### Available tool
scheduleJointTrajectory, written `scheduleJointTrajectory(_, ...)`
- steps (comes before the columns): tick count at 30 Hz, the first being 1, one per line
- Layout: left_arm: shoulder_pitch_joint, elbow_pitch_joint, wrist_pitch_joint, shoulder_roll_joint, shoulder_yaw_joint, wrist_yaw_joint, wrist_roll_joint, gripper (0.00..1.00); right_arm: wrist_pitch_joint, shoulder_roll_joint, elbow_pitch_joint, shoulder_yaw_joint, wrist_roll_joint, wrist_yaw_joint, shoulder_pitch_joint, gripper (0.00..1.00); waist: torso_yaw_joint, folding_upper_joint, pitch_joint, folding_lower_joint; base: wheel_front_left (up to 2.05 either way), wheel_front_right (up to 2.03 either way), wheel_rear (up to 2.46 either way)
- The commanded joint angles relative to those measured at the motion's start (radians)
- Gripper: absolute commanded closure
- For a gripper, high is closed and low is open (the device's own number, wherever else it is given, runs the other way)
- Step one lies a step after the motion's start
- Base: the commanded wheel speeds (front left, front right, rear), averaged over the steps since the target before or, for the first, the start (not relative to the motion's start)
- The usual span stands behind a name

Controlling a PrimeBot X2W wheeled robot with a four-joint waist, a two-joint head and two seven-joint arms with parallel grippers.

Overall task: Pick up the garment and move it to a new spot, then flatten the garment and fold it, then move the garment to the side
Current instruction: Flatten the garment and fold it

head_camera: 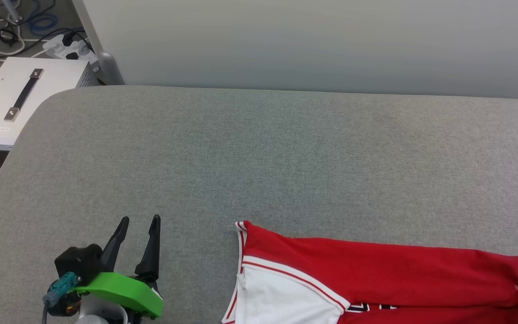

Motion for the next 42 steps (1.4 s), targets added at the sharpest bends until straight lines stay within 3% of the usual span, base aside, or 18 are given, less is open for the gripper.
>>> scheduleJointTrajectory(1,0.011,0.003,-0.006,-0.009,0.004,-0.003,0.005,0.00,0.008,0.011,-0.026,0.003,0.009,-0.002,-0.005,1.00,-0.003,-0.0001,-0.010,0.0000,0.00,0.00,0.00)
scheduleJointTrajectory(15,0.056,0.022,-0.006,-0.039,0.017,-0.009,0.006,0.00,0.177,0.123,-0.325,0.064,0.004,-0.002,0.118,1.00,0.016,-0.0001,-0.100,0.0000,0.00,0.00,0.00)
scheduleJointTrajectory(21,0.068,0.024,-0.006,-0.042,0.022,-0.012,0.005,0.00,0.245,0.236,-0.424,0.106,0.014,-0.002,0.128,1.00,0.045,-0.0001,-0.114,0.0000,0.00,0.00,0.00)
scheduleJointTrajectory(23,0.070,0.026,-0.006,-0.041,0.026,-0.013,0.005,0.00,0.265,0.310,-0.447,0.128,0.010,-0.002,0.119,1.00,0.062,-0.0001,-0.119,0.0000,0.00,0.00,0.00)
scheduleJointTrajectory(29,0.075,0.030,-0.006,-0.035,0.036,-0.014,0.002,0.00,0.259,0.400,-0.445,0.182,0.026,-0.002,0.106,1.00,0.097,-0.0001,-0.129,0.0000,0.00,0.00,0.00)
scheduleJointTrajectory(34,0.080,0.033,-0.006,-0.026,0.044,-0.014,0.001,0.00,0.160,0.407,-0.378,0.279,0.125,-0.002,0.078,1.00,0.119,-0.0001,-0.133,0.0000,0.00,0.00,0.00)
scheduleJointTrajectory(42,0.065,0.035,-0.006,-0.022,0.036,-0.015,-0.003,0.00,-0.020,0.407,-0.179,0.423,0.165,-0.002,-0.031,1.00,0.162,-0.0001,-0.123,0.0000,0.00,0.00,0.00)
